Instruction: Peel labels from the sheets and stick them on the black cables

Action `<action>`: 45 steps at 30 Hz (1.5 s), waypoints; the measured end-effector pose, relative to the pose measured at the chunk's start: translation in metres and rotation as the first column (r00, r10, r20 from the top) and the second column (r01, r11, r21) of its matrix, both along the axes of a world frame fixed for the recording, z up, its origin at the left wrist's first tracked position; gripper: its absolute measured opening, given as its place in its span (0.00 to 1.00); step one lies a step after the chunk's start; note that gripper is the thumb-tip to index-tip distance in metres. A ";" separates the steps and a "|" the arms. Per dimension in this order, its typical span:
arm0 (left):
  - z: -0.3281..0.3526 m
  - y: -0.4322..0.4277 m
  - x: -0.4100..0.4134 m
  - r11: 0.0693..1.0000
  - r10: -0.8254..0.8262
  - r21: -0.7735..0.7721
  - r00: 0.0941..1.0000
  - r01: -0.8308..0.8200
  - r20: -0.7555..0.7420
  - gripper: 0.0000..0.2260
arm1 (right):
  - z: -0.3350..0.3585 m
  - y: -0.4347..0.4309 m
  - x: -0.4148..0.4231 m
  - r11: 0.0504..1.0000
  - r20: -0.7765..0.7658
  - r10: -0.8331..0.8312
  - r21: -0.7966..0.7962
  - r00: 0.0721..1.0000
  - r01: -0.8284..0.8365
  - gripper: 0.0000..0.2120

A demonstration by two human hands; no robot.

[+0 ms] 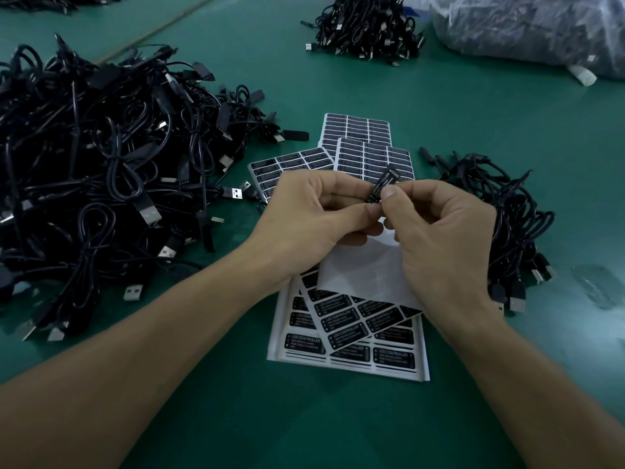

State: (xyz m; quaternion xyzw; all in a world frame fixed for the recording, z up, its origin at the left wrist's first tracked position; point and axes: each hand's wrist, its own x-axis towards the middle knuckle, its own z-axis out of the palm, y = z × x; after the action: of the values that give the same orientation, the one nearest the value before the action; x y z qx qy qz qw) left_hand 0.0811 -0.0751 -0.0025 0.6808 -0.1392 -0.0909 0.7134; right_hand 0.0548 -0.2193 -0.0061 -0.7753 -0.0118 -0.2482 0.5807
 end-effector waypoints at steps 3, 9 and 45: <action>0.001 0.000 0.000 1.000 -0.009 -0.003 1.000 0.009 -0.013 0.07 | 0.000 0.001 0.000 1.000 0.007 -0.002 0.005 1.000 0.002 0.09; 0.001 0.000 0.000 1.000 -0.013 -0.006 0.999 0.013 -0.034 0.07 | -0.001 0.001 -0.001 1.000 0.017 0.004 0.010 1.000 -0.004 0.09; 0.000 -0.003 -0.002 0.999 0.047 0.005 0.999 -0.048 0.009 0.05 | -0.002 -0.001 -0.001 0.999 0.080 -0.041 0.018 0.996 0.040 0.07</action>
State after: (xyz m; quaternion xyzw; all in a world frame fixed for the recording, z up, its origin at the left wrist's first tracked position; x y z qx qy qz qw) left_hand 0.0792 -0.0782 -0.0026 0.6861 -0.1259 -0.0713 0.7130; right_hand 0.0540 -0.2203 -0.0084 -0.7601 -0.0173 -0.2911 0.5807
